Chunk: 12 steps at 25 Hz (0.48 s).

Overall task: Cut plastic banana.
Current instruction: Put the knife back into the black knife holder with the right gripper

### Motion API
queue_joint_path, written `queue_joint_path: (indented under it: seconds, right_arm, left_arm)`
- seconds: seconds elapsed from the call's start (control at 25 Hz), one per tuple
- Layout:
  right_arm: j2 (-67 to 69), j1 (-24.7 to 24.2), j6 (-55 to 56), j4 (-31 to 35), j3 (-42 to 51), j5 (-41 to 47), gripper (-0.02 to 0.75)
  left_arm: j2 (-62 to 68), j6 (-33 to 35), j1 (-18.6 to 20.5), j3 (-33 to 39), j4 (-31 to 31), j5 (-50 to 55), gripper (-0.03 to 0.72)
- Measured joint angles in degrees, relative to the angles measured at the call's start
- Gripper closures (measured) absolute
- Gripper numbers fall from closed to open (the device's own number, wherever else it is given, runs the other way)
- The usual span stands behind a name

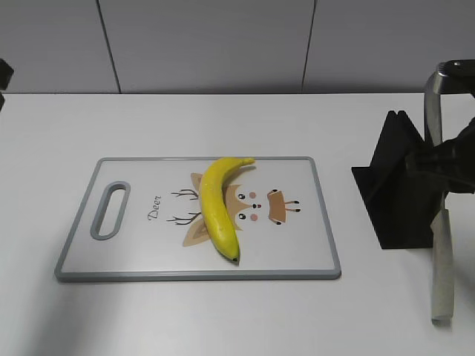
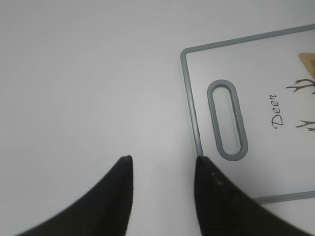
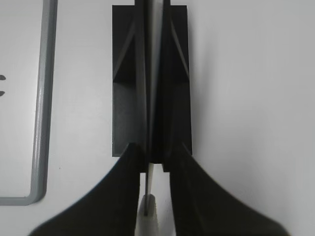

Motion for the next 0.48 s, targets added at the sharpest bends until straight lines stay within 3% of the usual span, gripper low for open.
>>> queue_joint_path:
  seconds: [0.28,0.48]
  right_arm:
    - [1.9,-0.3,-9.6,6.4,-3.4,3.8,0.587]
    - [2.7,-0.4,-12.8,7.4,-5.3,6.2,0.587]
  left_arm:
    - [0.0,0.0,0.0,0.0,0.0,0.0,0.279]
    - [0.0,0.0,0.0,0.0,0.0,0.0,0.279]
